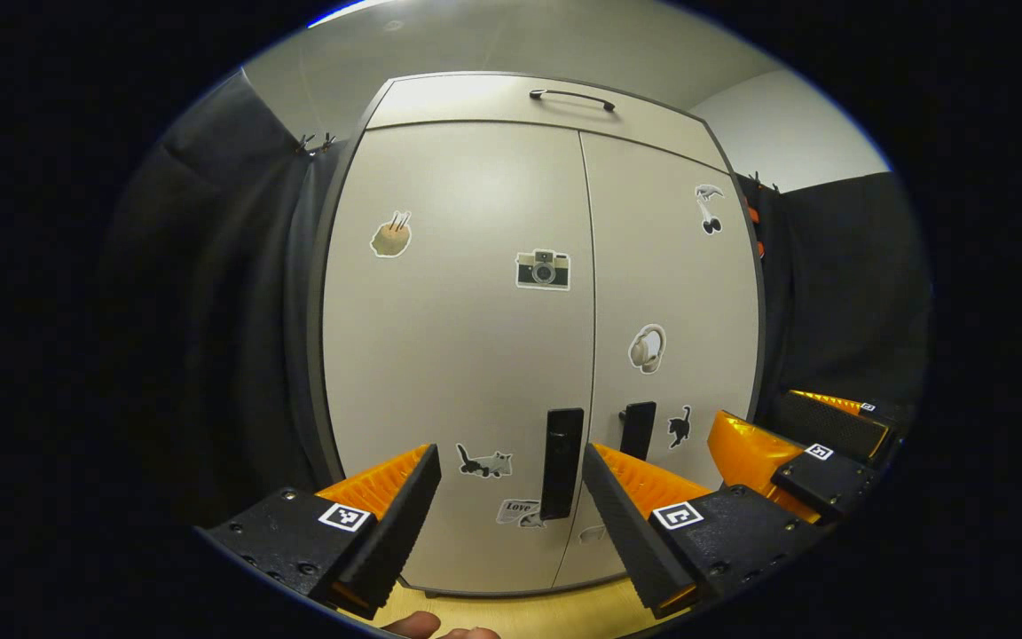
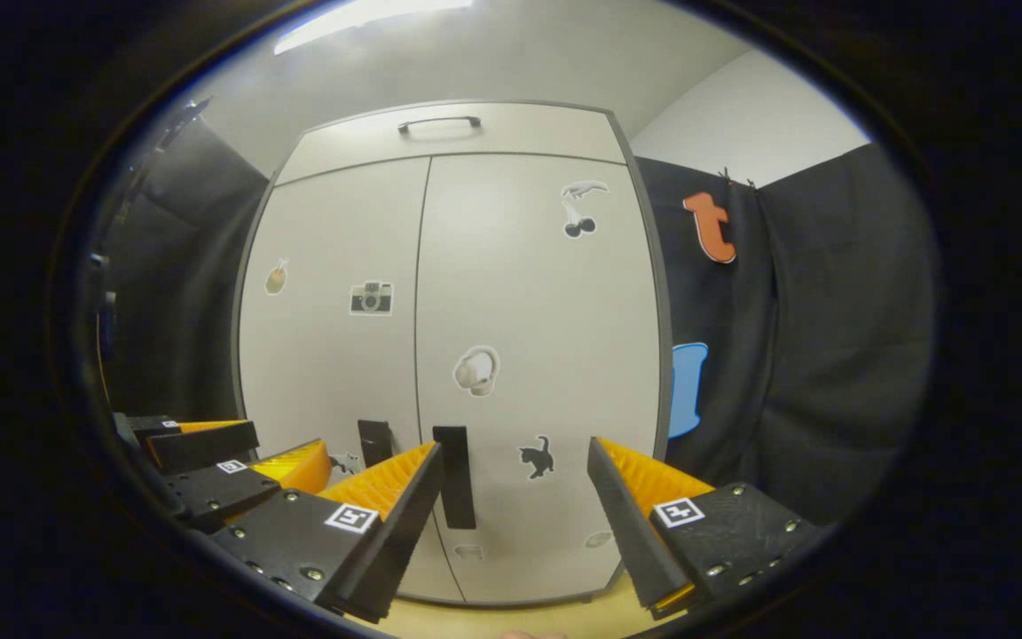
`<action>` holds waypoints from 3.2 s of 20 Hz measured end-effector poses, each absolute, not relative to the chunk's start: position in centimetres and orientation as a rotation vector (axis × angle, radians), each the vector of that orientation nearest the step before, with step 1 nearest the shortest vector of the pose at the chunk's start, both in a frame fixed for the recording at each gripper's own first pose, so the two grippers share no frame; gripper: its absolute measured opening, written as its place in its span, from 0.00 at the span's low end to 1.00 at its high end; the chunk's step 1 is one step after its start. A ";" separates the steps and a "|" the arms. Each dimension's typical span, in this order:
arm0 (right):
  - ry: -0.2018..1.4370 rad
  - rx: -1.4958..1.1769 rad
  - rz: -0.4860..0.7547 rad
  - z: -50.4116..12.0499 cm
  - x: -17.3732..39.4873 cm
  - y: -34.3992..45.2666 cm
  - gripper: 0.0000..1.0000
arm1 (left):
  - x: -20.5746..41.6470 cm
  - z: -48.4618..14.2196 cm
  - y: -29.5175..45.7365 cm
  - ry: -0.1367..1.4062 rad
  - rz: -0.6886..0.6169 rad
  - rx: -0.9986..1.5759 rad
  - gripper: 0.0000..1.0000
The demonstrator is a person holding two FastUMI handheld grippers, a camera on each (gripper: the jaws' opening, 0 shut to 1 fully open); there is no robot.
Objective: Open the right door of the double-door shoe cabinet with the right hand, and open the left door with the left hand.
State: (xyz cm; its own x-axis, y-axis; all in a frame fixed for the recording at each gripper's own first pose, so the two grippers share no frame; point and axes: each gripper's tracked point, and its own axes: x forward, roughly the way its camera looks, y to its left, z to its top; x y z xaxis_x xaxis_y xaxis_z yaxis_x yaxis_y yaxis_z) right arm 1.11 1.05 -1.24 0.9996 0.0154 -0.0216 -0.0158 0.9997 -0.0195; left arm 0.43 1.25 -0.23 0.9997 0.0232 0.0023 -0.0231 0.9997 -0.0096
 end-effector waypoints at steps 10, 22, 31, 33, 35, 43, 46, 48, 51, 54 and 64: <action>0.094 -0.086 0.047 -5.4 4.7 3.8 0.91 | 0.6 -0.7 4.2 0.007 0.071 -0.009 1.00; 0.179 -0.083 0.068 -9.6 9.5 6.5 0.47 | 0.9 -2.3 10.5 0.043 0.183 -0.017 1.00; 0.188 -0.050 0.047 -9.9 9.7 6.7 0.28 | 1.1 -3.0 11.8 0.060 0.181 -0.023 1.00; 0.185 -0.053 0.036 -9.8 9.3 6.6 0.28 | 1.2 -3.0 11.6 0.061 0.168 -0.022 1.00; 0.183 -0.054 0.023 -9.7 8.7 6.3 0.28 | 1.2 -3.1 11.2 0.063 0.155 -0.023 1.00; 0.173 -0.042 -0.018 -9.1 5.8 4.8 0.17 | 0.6 -2.8 9.2 0.054 0.094 -0.017 1.00; 0.176 -0.032 -0.021 -9.0 4.2 3.9 0.17 | 0.3 -2.7 8.8 0.055 0.081 -0.008 1.00; 0.171 -0.040 -0.028 -8.8 3.1 3.1 0.17 | 0.2 -2.7 8.6 0.054 0.076 -0.009 1.00; 0.168 -0.043 -0.039 -8.5 1.6 2.0 0.17 | 0.1 -2.9 7.9 0.059 0.063 -0.014 1.00; 0.167 -0.038 -0.045 -8.4 0.7 1.3 0.17 | 0.0 -3.1 7.1 0.066 0.047 -0.012 1.00; 0.164 -0.039 -0.085 -8.1 -1.9 -1.5 0.17 | 0.2 -3.8 5.7 0.082 0.031 -0.022 1.00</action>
